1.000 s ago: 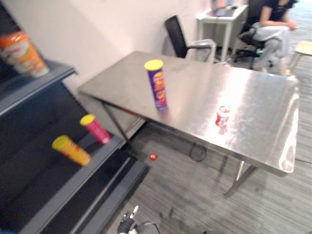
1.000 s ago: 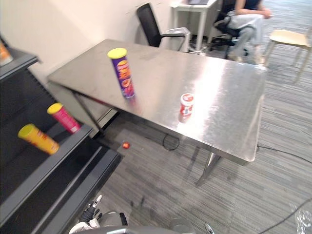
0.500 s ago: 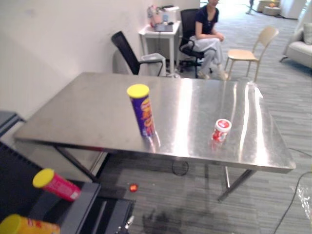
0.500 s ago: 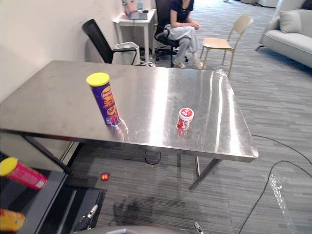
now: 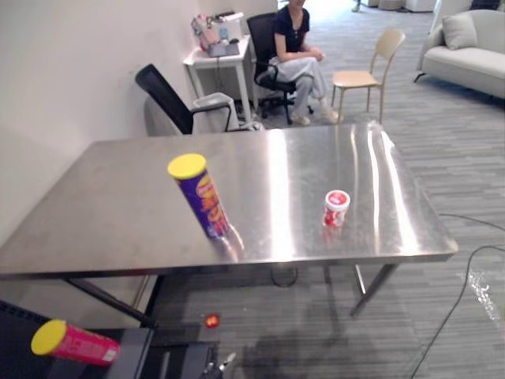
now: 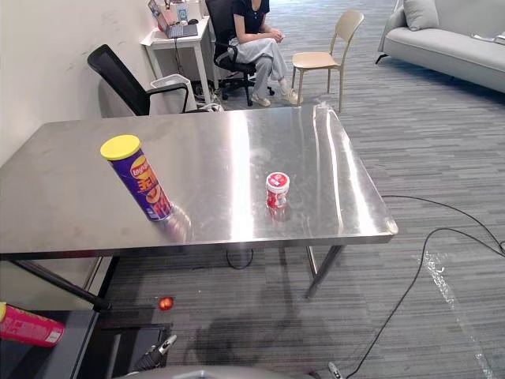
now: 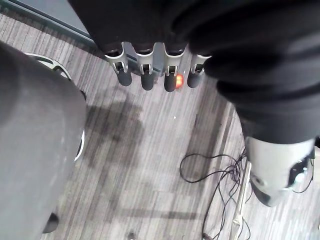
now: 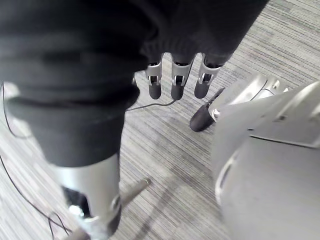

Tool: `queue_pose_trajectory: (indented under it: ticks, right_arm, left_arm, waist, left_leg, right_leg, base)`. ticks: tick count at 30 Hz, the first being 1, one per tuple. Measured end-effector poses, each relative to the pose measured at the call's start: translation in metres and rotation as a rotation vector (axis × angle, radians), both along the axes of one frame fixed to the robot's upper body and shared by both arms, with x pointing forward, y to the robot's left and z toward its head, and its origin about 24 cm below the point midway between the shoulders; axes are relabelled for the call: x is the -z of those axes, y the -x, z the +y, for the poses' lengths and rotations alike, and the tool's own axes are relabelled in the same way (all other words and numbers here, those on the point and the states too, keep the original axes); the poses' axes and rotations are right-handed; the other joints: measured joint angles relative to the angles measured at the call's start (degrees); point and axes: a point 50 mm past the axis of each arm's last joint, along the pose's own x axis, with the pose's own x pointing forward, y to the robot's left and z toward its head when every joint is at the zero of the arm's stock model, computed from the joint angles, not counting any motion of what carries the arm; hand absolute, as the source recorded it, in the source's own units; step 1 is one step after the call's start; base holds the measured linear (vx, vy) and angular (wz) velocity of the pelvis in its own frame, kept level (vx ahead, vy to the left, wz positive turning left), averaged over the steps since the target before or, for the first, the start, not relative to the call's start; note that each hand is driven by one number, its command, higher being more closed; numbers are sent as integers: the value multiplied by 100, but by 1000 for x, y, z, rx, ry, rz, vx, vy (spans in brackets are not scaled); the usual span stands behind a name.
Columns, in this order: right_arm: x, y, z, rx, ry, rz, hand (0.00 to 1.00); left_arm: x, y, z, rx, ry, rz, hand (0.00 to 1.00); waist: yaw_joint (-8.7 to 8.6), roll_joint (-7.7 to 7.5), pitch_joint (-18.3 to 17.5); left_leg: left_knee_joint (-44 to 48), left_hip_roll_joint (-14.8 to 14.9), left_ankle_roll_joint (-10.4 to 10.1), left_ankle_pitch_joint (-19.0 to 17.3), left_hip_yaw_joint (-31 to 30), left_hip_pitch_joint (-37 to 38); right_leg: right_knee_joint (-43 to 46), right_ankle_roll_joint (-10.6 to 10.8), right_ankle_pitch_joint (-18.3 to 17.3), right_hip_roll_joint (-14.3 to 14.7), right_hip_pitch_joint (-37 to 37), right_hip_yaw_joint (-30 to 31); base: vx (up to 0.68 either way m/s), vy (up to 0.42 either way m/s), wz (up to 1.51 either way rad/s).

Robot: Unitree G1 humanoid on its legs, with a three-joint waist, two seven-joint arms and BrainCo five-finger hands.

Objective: Put the gum and the chips on the shelf.

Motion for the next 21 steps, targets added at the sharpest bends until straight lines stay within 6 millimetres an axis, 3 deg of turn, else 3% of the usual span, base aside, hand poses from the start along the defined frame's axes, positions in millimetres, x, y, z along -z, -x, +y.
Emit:
queue_pose_trajectory:
  ticks: [4,8,10,11,13,14,17,21]
  right_arm:
    - [-10,1,-36,250,87,-52,0]
    - [-38,-1,-96,440,254,-134,0]
    - [-65,-15,-129,461,411,-227,0]
    - [-73,-21,-136,445,458,-253,0]
    - [-109,-52,-154,342,622,-360,0]
    - [-122,-63,-157,308,668,-400,0]
    - [-197,-120,-151,64,975,-596,0]
    - [-234,-153,-118,-99,1115,-735,0]
  left_arm:
    - [0,3,7,-47,-3,4,0]
    - [0,10,11,-63,-13,11,0]
    - [0,12,12,-74,-15,12,0]
    - [-1,12,12,-75,-15,12,0]
    - [-1,13,13,-80,-22,9,0]
    - [-1,13,13,-82,-24,6,0]
    - [-3,14,14,-91,-31,-11,0]
    - [-5,9,15,-81,-40,-40,0]
  waist:
    - [15,-83,18]
    - [-46,-96,13]
    - [-40,-114,3]
    - [-42,-115,2]
    - [-50,-121,-3]
    - [-51,-124,-9]
    - [-33,-154,-78]
    - [-6,-226,-129]
  left_leg:
    - [-359,-94,-52,194,82,73]
    - [-818,-59,-103,414,3,202]
    - [-941,-36,-128,459,6,220]
    - [-941,-29,-128,460,10,221]
    - [-936,-12,-175,472,41,238]
    - [-925,-10,-168,477,60,248]
    - [-909,35,-190,465,149,301]
    - [-908,62,-194,462,132,296]
  right_leg:
    - [-236,26,-103,-12,-84,-94]
    - [-268,77,-129,152,-110,-81]
    - [-326,75,-129,212,-134,-77]
    - [-336,75,-128,220,-134,-69]
    - [-334,54,-111,241,-164,-7]
    - [-329,51,-91,245,-181,16]
    - [-264,82,-50,300,-214,73]
    - [-248,82,-50,322,-206,-7]
  base:
    - [-162,-103,-23]
    - [-115,-88,-9]
    - [-49,-61,-7]
    - [8,-33,-10]
    - [42,-20,-13]
    - [99,-6,-16]
    - [111,-6,-12]
    - [62,-22,3]
